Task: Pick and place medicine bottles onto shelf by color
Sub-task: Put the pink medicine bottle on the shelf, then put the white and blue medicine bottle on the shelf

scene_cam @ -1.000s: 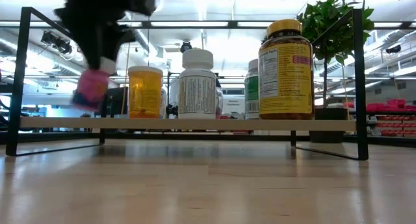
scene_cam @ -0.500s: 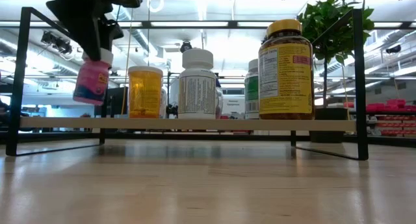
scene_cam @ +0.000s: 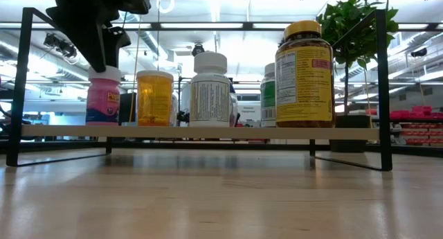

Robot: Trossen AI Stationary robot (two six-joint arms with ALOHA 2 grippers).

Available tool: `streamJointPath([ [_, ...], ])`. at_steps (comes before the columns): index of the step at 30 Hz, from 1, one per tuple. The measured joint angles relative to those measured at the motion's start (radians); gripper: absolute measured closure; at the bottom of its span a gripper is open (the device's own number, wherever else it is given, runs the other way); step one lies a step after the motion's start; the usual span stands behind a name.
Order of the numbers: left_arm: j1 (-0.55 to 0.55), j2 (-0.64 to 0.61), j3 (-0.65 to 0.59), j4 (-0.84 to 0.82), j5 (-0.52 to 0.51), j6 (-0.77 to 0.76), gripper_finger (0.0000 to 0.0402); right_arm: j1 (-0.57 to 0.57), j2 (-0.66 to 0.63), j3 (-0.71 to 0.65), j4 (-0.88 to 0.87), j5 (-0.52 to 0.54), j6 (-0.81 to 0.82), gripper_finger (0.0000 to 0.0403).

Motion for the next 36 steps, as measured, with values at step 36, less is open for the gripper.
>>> streamJointPath([
  [36,-0.002,-0.001,0.211,-0.101,0.034,-0.030,0.0184,0.000,0.000,0.000,0.001,0.000,0.001,0.0131],
])
